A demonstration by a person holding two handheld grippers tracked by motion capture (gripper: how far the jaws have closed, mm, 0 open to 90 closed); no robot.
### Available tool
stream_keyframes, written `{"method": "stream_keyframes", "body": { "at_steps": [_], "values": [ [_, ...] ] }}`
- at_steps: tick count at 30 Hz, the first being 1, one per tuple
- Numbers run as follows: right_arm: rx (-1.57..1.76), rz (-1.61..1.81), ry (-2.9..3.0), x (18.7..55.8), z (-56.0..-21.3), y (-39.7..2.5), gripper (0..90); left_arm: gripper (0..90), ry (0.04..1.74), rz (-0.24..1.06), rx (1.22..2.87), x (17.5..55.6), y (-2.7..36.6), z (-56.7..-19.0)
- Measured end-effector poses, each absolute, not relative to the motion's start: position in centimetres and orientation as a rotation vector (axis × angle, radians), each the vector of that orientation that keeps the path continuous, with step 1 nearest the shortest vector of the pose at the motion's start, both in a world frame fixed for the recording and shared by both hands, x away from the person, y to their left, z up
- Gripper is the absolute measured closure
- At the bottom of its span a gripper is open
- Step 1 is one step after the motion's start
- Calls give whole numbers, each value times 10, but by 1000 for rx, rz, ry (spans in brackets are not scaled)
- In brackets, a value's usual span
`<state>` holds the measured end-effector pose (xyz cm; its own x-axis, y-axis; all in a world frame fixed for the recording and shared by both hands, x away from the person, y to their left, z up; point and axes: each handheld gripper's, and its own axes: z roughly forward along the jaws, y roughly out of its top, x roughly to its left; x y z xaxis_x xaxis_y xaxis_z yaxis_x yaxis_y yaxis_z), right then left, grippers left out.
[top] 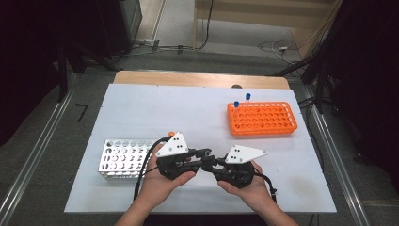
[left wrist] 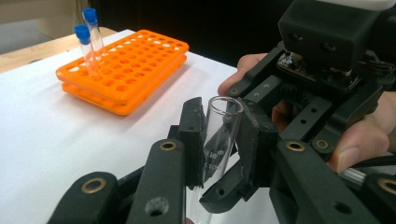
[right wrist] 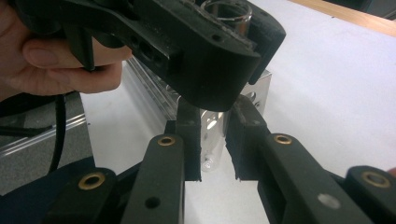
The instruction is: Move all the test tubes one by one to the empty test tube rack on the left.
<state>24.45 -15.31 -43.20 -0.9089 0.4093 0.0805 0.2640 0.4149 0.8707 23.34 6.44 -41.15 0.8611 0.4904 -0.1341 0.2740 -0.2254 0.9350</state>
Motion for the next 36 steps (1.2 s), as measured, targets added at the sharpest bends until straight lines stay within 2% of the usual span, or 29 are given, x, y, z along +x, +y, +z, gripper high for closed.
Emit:
{"method": "stream_keyframes", "body": {
  "at_steps": [7,9,13,19,26,33,36],
  "values": [
    [602,1511,2504,245,-432,-154,729,761,586,235,1812,234,69,-410],
    [590,1520,2504,245,-431,-155,700,761,591,237,1805,235,70,-409],
    [565,1534,2517,246,-432,-156,603,761,596,249,1799,235,75,-408],
    [567,1540,2512,248,-432,-160,361,762,617,268,1777,237,88,-403],
    [628,1566,2502,257,-432,-171,146,763,657,315,1750,240,108,-397],
    [659,1563,2501,265,-433,-182,4,763,703,360,1728,242,128,-394],
    [673,1577,2504,269,-436,-187,0,762,717,380,1721,243,135,-392]
  ]
}}
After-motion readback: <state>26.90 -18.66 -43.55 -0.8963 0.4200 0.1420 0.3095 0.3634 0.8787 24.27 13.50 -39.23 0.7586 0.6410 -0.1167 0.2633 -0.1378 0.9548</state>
